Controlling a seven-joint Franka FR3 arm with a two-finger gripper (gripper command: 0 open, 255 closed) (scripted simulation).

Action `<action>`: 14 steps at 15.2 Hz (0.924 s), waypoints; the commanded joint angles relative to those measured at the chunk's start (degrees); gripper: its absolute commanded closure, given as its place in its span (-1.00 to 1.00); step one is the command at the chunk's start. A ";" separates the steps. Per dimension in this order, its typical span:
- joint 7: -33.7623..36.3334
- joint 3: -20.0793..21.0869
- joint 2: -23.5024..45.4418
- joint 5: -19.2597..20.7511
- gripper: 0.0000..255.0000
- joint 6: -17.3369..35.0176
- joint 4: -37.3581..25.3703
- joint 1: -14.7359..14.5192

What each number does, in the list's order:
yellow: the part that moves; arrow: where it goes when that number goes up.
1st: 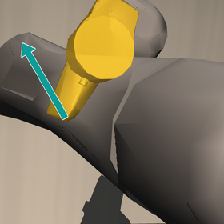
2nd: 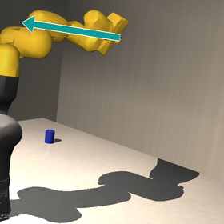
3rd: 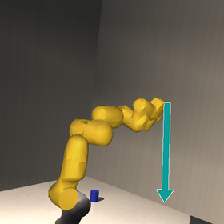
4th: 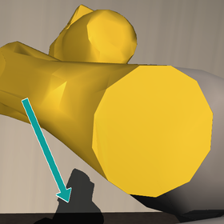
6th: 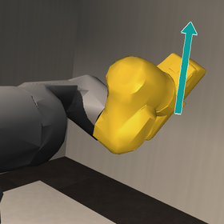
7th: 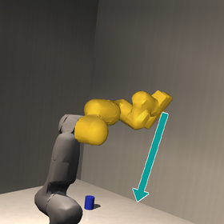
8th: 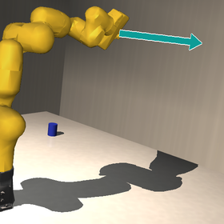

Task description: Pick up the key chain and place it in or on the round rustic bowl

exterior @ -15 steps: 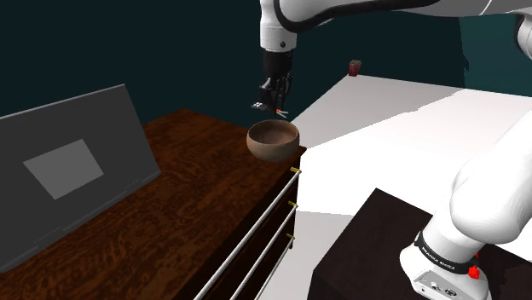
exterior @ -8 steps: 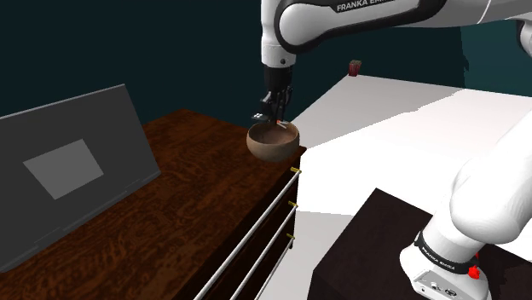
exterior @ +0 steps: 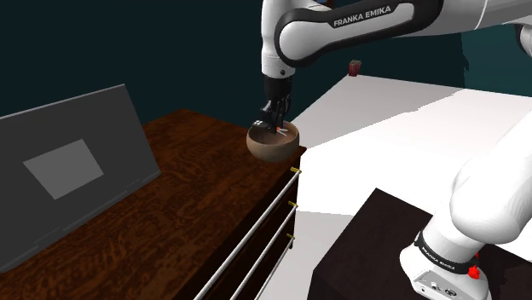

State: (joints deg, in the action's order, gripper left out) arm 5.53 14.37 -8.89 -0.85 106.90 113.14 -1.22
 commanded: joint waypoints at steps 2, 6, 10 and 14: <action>0.00 0.01 0.00 0.00 1.00 0.05 0.05 -0.01; 0.00 0.00 -0.01 -0.01 -1.00 0.04 0.06 -0.01; -0.02 -0.03 -0.17 -0.03 -1.00 -1.87 -1.70 0.00; -0.01 -0.07 -0.19 -0.02 -1.00 -7.23 -7.04 0.03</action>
State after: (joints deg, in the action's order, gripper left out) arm 5.53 14.32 -9.27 -0.92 100.54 107.06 -1.21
